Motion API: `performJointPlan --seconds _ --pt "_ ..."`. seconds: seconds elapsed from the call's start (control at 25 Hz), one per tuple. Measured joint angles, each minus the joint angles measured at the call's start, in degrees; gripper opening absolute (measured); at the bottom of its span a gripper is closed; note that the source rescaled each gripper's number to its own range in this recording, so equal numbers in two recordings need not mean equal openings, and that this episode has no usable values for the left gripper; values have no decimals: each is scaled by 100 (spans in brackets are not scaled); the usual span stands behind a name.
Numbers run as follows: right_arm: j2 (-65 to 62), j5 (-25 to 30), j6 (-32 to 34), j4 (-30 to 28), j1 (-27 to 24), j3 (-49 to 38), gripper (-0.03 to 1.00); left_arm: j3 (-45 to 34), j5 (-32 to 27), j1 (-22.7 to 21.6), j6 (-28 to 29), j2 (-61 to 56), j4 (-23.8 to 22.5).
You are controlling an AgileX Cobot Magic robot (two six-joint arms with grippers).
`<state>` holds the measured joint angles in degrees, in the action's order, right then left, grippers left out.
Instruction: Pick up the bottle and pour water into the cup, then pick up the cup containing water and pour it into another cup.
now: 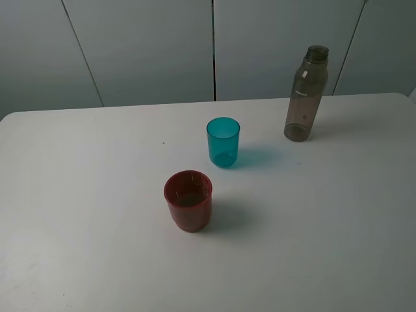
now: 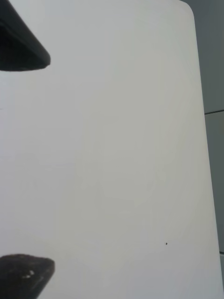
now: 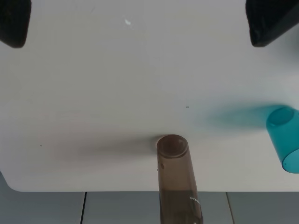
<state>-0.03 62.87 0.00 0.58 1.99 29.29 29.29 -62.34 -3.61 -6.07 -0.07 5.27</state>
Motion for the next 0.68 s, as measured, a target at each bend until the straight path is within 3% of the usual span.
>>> performJointPlan --seconds 0.68 --pt "0 0 0 0 0 0 100 0 0 0 0 0 0"
